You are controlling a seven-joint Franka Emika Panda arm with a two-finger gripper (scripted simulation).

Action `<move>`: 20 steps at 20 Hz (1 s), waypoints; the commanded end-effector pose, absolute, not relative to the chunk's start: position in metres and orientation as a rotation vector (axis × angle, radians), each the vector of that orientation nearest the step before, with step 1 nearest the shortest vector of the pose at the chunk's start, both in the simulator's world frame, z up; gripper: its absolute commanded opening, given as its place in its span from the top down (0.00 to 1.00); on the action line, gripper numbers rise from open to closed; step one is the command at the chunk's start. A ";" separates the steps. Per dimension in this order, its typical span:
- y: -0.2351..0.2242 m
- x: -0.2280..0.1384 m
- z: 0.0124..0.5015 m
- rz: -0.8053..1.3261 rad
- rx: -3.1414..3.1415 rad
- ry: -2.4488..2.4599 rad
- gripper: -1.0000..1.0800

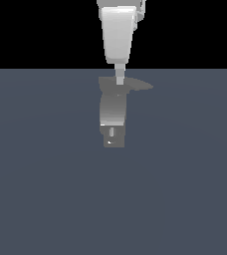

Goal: Turn on the faucet by rotating a designated handle.

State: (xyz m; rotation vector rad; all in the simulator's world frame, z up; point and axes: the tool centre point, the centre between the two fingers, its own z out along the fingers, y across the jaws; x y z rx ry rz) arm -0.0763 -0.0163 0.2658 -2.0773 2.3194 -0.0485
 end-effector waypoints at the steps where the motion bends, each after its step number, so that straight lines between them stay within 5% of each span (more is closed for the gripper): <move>1: -0.029 -0.081 0.248 0.000 -2.081 2.352 1.00; 20: -0.108 -0.036 0.248 0.000 -2.060 2.372 1.00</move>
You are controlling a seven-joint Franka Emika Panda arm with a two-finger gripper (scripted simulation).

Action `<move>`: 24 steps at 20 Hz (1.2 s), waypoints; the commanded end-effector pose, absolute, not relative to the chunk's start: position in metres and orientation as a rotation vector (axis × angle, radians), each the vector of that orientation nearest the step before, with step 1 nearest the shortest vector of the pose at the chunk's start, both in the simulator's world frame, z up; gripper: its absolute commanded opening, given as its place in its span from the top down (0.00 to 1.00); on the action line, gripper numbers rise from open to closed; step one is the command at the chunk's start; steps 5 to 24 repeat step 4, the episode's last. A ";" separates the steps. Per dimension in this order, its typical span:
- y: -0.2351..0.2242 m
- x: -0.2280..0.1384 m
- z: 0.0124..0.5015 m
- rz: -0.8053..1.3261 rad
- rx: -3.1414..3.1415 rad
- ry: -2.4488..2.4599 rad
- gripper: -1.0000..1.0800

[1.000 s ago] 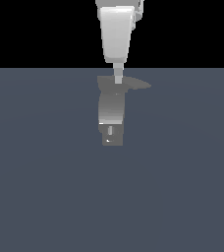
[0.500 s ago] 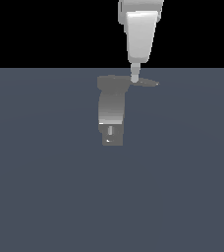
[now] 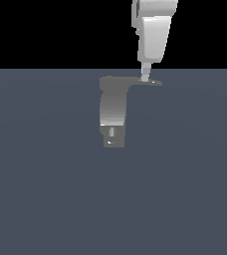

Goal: Turn on the faucet by rotating a designated handle.

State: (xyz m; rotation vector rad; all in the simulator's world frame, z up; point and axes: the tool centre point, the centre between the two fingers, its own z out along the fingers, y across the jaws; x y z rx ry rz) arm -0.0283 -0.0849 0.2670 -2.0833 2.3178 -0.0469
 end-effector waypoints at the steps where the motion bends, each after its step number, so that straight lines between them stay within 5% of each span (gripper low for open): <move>1: -0.112 -0.034 0.248 0.000 -2.059 2.373 1.00; 24: -0.119 -0.029 0.249 0.000 -2.057 2.374 1.00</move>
